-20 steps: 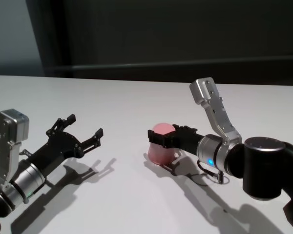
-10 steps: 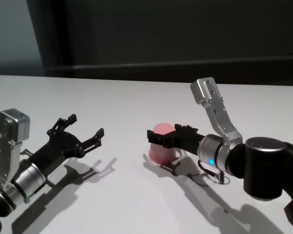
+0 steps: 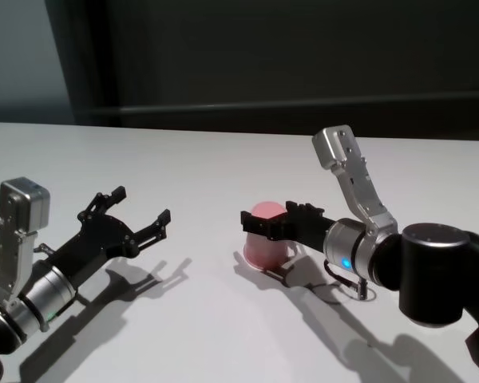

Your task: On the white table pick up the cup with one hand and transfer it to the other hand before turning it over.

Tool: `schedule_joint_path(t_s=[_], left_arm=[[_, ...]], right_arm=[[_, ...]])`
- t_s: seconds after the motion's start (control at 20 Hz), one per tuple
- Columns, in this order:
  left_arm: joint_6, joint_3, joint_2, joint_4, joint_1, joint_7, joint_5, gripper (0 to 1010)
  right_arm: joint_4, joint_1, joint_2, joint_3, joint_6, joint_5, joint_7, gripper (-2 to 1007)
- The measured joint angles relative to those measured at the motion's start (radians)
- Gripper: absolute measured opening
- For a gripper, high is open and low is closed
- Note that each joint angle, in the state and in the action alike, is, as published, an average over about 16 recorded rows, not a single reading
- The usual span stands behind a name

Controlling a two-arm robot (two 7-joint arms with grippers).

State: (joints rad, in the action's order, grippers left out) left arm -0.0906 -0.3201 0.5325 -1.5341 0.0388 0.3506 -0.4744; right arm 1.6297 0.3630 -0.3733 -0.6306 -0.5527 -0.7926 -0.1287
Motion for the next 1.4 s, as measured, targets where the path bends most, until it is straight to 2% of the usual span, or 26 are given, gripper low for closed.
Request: schedule_joint_path(t_s=[0.3, 0.65, 1.0, 1.4], left_arm=[[0.0, 0.0, 0.0, 0.0, 0.0, 0.0, 0.0, 1001], [0.0, 0.0, 0.0, 0.0, 0.0, 0.0, 0.0, 1001], [0.0, 0.0, 0.0, 0.0, 0.0, 0.0, 0.0, 1001], [0.0, 0.0, 0.0, 0.0, 0.0, 0.0, 0.0, 1001]], right_arm=[[0.037, -0.01, -0.007, 0.027, 0.004, 0.015, -0.012, 1000], [0.099, -0.029, -0.018, 0.081, 0.03, 0.039, -0.028, 1000], [0.128, -0.06, -0.031, 0.154, 0.094, 0.059, -0.028, 1000], [0.093, -0.106, -0.047, 0.231, 0.168, 0.071, -0.012, 1000]])
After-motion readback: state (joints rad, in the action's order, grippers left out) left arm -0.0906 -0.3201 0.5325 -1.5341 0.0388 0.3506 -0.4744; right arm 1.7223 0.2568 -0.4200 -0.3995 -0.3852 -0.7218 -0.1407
